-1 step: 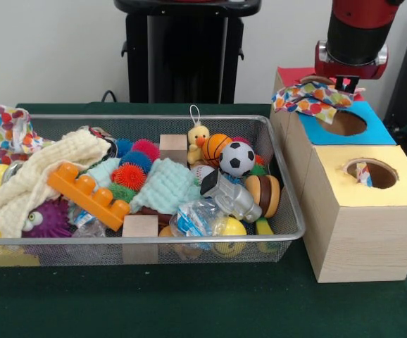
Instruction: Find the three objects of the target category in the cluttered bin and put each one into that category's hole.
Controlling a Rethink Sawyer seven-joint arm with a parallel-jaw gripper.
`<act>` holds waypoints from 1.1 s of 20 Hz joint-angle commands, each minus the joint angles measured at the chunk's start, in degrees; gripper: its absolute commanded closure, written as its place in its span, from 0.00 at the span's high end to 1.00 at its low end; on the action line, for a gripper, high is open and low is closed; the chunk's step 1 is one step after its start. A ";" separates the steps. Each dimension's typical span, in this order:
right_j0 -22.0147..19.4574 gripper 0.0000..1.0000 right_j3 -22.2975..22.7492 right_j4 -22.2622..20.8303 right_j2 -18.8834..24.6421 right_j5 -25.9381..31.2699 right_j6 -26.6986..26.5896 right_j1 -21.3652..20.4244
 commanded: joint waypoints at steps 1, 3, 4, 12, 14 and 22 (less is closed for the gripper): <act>-2.74 0.00 7.85 -3.55 -0.07 -4.52 3.01 -5.19; -2.82 0.00 12.55 -2.97 0.16 -3.88 1.93 -9.94; -2.67 0.00 14.31 -2.99 0.14 -3.47 1.45 -11.99; -3.54 0.00 23.36 -2.72 0.97 -2.80 -1.72 -21.68; -4.11 0.00 24.73 -2.81 1.39 -3.67 -2.30 -22.39; -4.31 0.00 25.49 -4.31 3.30 -10.02 0.31 -18.60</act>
